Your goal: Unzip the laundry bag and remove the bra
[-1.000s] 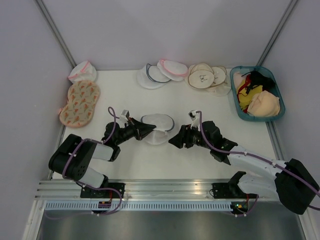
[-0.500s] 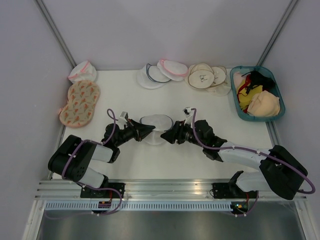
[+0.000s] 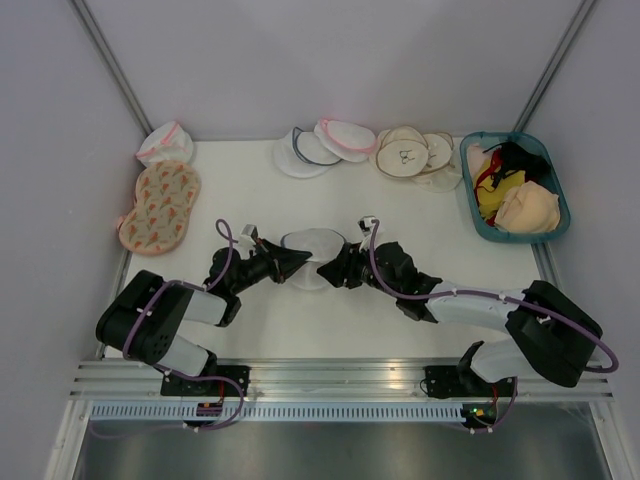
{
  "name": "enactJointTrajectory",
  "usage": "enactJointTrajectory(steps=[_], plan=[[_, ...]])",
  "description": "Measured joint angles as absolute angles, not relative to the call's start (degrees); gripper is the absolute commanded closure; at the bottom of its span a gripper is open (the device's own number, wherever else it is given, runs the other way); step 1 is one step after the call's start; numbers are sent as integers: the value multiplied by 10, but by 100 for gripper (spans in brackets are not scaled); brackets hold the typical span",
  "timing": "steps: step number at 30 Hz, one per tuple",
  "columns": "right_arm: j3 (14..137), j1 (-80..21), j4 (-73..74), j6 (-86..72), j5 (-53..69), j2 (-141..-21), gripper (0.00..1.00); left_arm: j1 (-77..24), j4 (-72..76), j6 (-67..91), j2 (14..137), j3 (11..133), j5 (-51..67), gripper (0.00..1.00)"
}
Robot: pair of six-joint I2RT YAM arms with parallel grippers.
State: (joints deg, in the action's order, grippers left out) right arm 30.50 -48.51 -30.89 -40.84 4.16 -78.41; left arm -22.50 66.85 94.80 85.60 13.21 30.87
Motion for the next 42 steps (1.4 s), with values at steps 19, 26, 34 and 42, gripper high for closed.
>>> enactJointTrajectory(steps=[19,26,34,42], plan=[[350,-523,-125,-351,-96,-708,100,-230,666,953,847,133,334,98],[402,-526,54,-321,-152,-699,100,-230,615,887,897,208,418,98],[479,-527,229,-319,-255,-756,100,-227,256,596,896,410,467,98],[487,-526,320,-328,-304,-747,100,-214,-10,399,887,530,339,17]])
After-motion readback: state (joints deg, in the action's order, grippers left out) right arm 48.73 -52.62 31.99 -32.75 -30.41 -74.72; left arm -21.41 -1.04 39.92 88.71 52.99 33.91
